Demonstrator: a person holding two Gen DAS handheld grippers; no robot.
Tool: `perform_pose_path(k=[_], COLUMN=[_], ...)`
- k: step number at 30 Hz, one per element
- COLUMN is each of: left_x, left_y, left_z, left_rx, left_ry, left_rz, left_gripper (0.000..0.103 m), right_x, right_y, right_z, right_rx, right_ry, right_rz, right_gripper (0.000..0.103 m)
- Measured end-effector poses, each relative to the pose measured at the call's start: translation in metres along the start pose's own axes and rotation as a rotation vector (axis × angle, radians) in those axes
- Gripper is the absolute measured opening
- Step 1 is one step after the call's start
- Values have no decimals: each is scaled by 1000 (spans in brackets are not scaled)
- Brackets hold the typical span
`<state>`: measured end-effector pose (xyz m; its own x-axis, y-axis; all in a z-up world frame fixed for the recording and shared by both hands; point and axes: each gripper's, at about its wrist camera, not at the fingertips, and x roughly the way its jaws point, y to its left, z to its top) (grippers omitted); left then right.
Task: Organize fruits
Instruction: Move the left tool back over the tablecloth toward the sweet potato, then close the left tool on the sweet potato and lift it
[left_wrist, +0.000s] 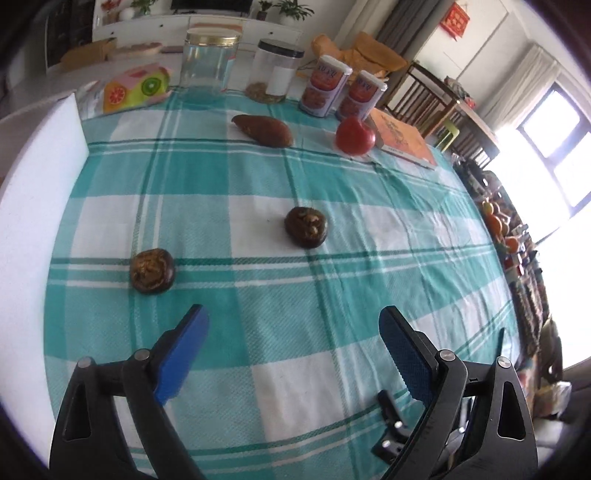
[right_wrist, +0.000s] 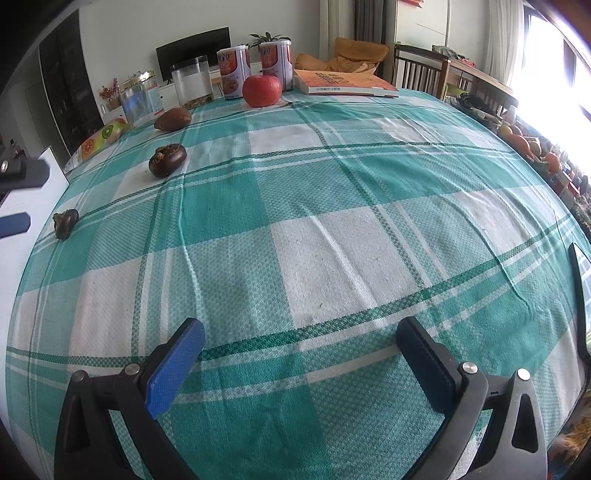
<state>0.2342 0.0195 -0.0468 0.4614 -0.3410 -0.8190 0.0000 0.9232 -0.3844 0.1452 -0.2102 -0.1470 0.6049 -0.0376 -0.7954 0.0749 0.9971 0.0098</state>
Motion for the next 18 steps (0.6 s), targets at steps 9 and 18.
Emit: perform_pose_path(k=[9, 18], left_x=[94, 165], left_y=[-1, 7], left_z=[136, 183], left_rx=[-220, -157], left_ry=[18, 77], left_rz=[112, 286], left_gripper=[94, 92], right_x=[1, 2], right_y=[0, 3], right_z=[0, 1], right_rx=[-5, -26], right_ry=[1, 6], right_rz=[2, 3], right_gripper=[103, 103])
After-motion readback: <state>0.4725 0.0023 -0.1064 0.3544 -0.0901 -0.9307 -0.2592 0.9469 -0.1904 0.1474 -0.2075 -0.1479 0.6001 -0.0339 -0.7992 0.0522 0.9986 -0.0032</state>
